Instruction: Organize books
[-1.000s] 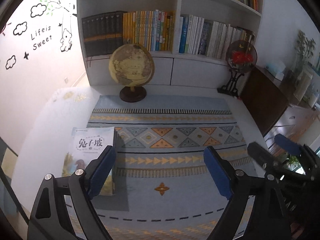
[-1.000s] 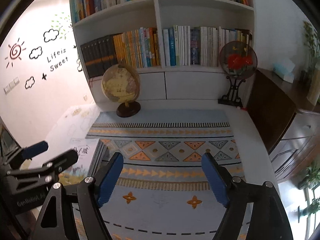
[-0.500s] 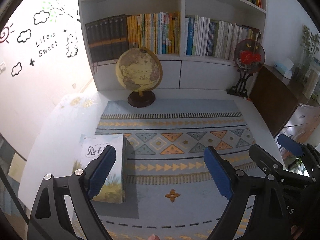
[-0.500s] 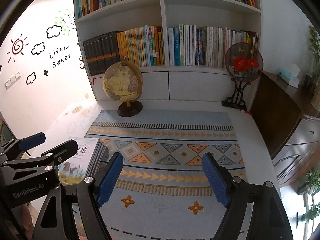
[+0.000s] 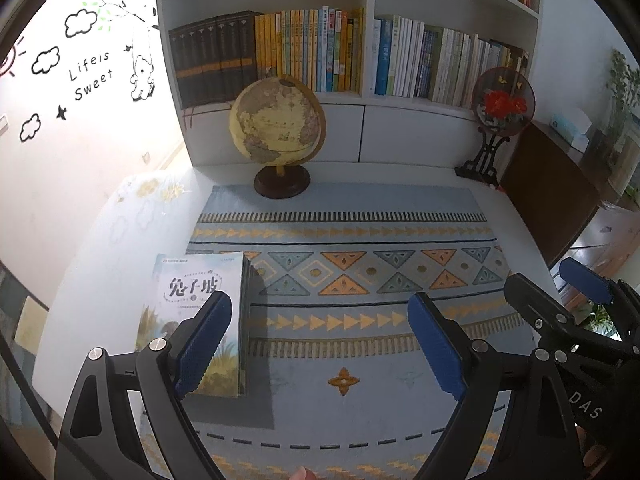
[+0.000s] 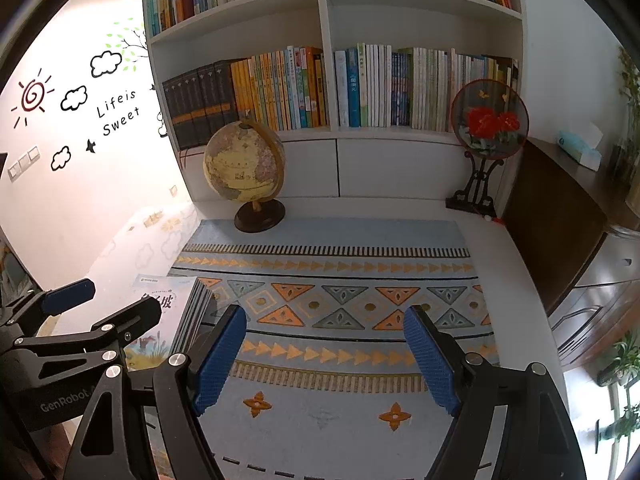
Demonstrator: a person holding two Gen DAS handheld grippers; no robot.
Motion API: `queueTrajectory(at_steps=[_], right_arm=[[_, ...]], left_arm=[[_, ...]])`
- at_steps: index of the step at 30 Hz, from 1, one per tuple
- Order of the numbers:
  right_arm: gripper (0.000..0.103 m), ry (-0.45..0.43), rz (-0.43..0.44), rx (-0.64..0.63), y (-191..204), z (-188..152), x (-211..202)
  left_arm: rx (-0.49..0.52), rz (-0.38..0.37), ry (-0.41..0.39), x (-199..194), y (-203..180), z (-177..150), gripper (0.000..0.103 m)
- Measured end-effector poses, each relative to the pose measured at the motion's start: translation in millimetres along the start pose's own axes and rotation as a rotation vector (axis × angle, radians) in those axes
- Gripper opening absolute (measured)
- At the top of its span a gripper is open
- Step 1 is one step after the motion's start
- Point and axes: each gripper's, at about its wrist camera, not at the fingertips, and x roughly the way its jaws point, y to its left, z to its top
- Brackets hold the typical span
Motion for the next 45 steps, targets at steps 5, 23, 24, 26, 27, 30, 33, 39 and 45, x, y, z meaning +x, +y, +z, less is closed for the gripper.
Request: queueTrajectory(at_steps=[5, 23, 24, 26, 27, 30, 33, 39, 45], right_arm=[[0.079, 0.012, 0.005, -0.005, 0.9, -0.8, 3.3], [0.079, 0.036, 0.010, -0.019, 2.8, -0.9, 8.8], [0.079, 0.037, 0.007, -0.018, 2.6, -0.8, 8.6], [0.079, 0.038, 0.003, -0.015, 1.8, -0.6, 8.4], [0.079, 0.039, 0.001, -0.013, 1.3, -0.7, 8.2], [0.079, 0.038, -0.006, -0.009, 0.9, -2.0, 6.9], [0.079, 0.039, -0.011, -0.005, -0.3, -2.9, 5.9], [0.079, 0.039, -0.012, -0.005, -1.0, -3.8, 4.0], [0.079, 0.051, -0.010, -0.017, 0.3, -8.3, 1.5]], left_arm=[[-0.013, -0.003, 0.011, 2.1, 2.0, -1.9, 0.089], [-0.040, -0.003, 0.024, 4.5, 7.6, -5.3, 0.089], [-0.046, -0.012, 0.028, 5.0, 8.2, -5.7, 0.089], [-0.055, -0.027, 0.034, 5.3, 9.0, -7.2, 0.089], [-0.058, -0.032, 0.039, 5.8, 8.7, -7.8, 0.089], [-0.047, -0.025, 0.040, 5.5, 5.4, -9.4, 0.089], [-0.037, -0.018, 0.037, 5.3, 3.7, -9.7, 0.089], [-0.039, -0.015, 0.047, 6.7, 2.2, -10.6, 0.089], [-0.045, -0.015, 0.058, 8.0, 1.9, -11.8, 0.089]])
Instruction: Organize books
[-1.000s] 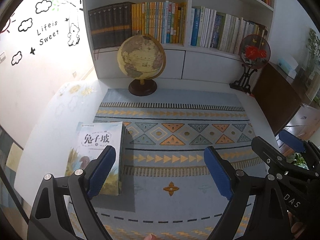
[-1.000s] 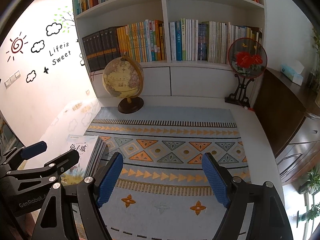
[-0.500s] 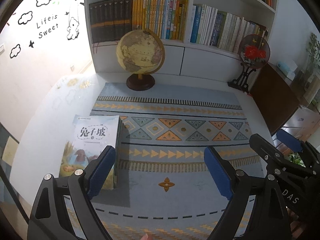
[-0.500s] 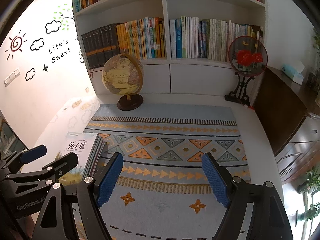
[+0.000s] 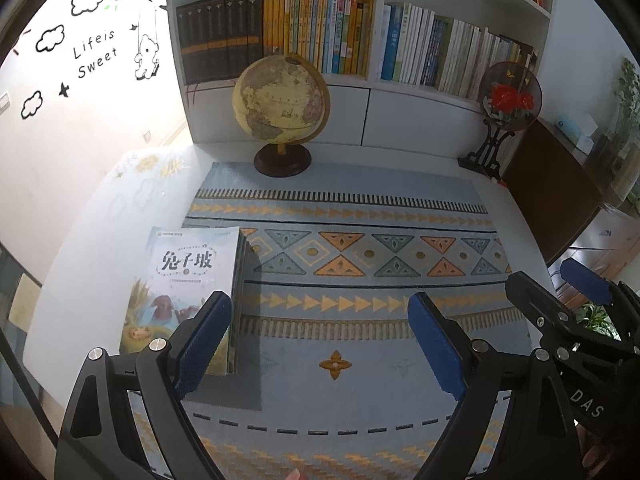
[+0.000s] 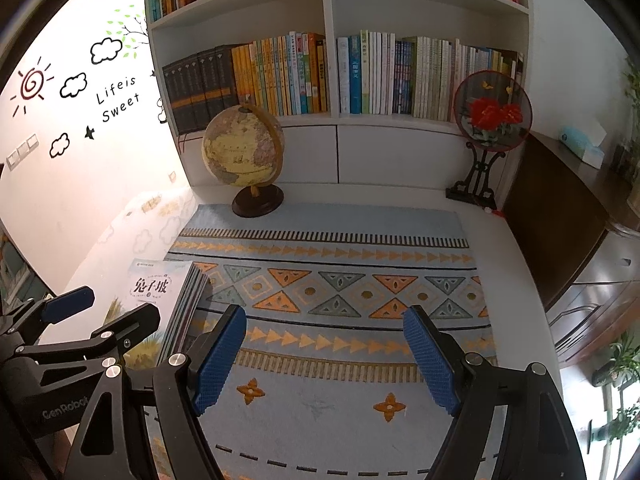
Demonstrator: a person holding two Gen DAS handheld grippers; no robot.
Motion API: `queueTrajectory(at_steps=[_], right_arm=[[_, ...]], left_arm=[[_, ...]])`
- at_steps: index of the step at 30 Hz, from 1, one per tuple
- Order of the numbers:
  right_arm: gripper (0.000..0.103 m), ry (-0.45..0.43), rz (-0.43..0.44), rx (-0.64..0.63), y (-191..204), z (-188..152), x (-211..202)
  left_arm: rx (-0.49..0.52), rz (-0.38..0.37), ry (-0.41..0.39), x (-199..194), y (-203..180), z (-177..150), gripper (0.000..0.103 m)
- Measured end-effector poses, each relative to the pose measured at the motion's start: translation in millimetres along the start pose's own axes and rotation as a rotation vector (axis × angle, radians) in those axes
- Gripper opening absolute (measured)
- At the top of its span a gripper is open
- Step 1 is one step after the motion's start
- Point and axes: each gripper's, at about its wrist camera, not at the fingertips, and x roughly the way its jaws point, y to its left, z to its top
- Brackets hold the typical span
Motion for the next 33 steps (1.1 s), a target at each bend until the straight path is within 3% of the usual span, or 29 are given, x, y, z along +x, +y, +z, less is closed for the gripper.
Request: queueTrajectory(at_steps=[12, 33], right_arm=[[0.079, 0.011, 0.002, 0.019, -4.2, -4.2, -2.4], [0.079, 0.019, -0.011, 0.038, -6.2, -9.6, -7.6]], left_arm=[[0.015, -0.045, 0.018, 3.4, -1.8, -3.9, 0.089], [0.053, -0.041, 0.010, 1.7, -7.1, -6.1, 0.089]])
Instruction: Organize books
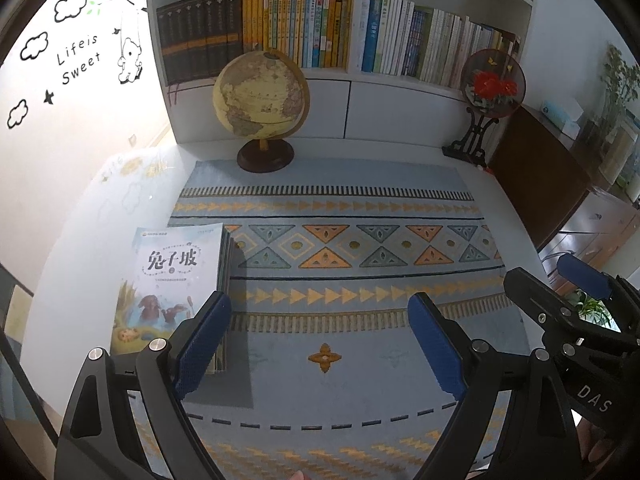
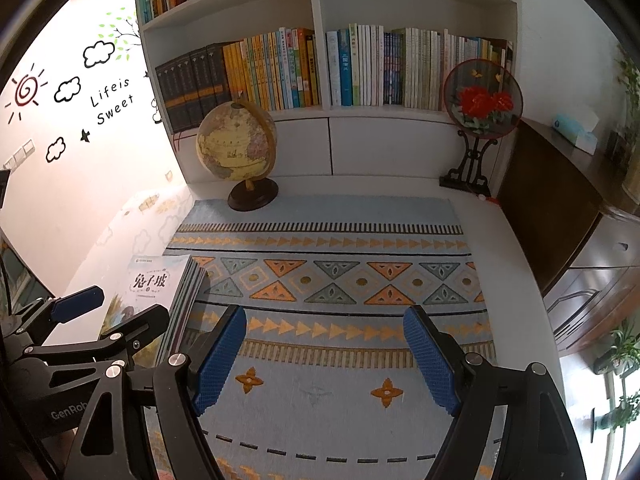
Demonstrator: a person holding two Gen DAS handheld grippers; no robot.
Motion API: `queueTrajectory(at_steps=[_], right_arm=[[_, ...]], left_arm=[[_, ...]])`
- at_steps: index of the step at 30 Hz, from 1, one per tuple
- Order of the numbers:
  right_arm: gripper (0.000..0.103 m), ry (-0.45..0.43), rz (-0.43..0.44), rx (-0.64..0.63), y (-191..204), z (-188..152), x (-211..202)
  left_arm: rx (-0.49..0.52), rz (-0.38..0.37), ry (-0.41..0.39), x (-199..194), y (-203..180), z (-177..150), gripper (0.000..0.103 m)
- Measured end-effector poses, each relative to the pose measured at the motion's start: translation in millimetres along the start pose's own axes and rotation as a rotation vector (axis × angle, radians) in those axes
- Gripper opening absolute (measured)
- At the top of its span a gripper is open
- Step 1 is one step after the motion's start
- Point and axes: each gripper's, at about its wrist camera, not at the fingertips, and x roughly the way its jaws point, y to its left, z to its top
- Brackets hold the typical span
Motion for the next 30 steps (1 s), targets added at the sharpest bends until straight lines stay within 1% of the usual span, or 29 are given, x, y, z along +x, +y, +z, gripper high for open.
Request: queueTrajectory(at_steps=[4, 11, 18, 23, 30], right_arm=[[0.079, 0.001, 0.002, 0.002, 0.3, -0.9, -0.2], [0.079, 0.008, 0.002, -0.003, 1.0, -2.8, 0.1], [0.079, 0.011, 0.007, 0.000, -0.9, -3.5, 1.0], [0.079, 0.014, 0.010, 0.000, -1.9, -3.9, 1.4], [0.079, 0.026, 0.013, 0.001, -2.5, -4.3, 3.6]], left_arm=[[0.001, 0.011, -0.010, -1.7, -0.1, -0.3, 0.089], [-0.013, 0.003, -0.004, -0.8, 1.9, -0.6, 0.089], [0.009, 0.043, -0.049, -8.9, -2.5, 0.3, 0.089], [0.002, 0.029, -0.037, -5.7, -0.3, 1.4, 0.089], [0.012, 0.042, -0.038, -5.7, -2.6, -0.3, 0.089]])
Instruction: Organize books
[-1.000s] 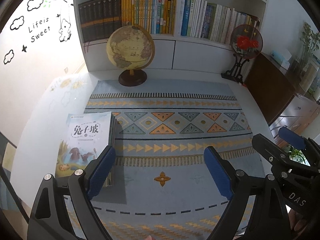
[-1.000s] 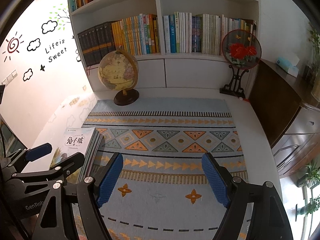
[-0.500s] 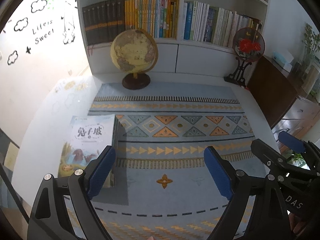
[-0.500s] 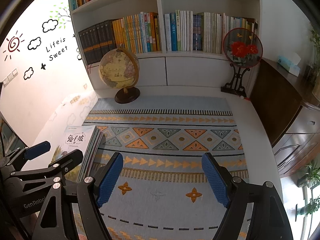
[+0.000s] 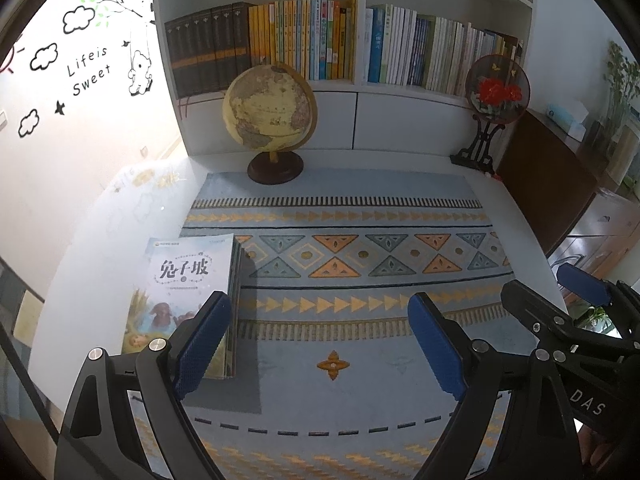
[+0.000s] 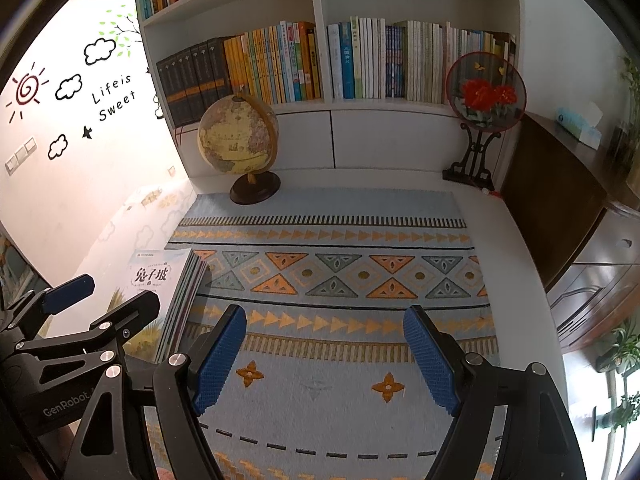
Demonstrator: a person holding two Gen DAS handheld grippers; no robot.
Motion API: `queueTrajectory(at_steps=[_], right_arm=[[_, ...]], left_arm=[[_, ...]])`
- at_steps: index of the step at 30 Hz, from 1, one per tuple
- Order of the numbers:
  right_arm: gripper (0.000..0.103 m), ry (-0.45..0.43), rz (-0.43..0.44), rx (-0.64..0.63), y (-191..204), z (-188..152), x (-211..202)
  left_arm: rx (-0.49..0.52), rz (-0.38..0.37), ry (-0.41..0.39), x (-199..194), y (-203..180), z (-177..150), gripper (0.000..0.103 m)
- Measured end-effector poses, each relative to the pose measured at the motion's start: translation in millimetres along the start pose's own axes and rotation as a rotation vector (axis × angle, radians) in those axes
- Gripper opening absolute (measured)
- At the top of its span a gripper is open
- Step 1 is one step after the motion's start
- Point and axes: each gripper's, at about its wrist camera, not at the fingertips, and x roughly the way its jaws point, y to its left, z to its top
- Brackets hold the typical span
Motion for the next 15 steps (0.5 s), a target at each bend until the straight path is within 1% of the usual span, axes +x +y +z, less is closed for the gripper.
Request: queueTrajectory(at_steps=[15], right_arm=[[0.079, 0.018, 0.000, 0.013, -3.3, -3.7, 2.0]], left_arm=[[-0.006, -0.013, 0.030, 3.9, -3.1, -4.6, 0.089]])
